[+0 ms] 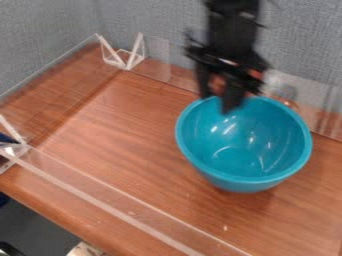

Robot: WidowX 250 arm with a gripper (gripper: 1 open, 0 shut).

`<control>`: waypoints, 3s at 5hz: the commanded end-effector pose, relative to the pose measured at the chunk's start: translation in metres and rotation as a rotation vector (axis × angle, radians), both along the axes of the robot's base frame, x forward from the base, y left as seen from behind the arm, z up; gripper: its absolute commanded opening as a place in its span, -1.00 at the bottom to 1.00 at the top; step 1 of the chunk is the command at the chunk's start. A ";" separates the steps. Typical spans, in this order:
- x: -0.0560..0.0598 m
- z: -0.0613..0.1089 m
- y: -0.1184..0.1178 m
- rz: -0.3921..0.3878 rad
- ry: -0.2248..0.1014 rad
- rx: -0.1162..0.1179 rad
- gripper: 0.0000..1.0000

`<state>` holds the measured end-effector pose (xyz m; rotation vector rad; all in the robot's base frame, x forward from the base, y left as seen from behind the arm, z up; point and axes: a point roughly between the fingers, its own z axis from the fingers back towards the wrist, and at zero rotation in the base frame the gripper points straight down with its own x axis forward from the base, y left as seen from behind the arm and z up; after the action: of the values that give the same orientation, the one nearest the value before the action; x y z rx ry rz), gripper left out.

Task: Put the mushroom in the blue bowl

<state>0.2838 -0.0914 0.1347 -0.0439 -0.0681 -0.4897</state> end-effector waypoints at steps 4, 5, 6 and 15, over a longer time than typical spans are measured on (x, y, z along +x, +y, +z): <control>-0.001 -0.039 -0.007 -0.030 0.020 -0.021 -1.00; -0.001 -0.038 -0.007 -0.021 0.018 -0.022 -1.00; -0.001 -0.036 -0.007 -0.010 0.017 -0.025 -1.00; 0.002 -0.016 -0.001 0.070 -0.003 -0.042 -1.00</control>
<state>0.2750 -0.0942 0.0946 -0.0770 0.0060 -0.4262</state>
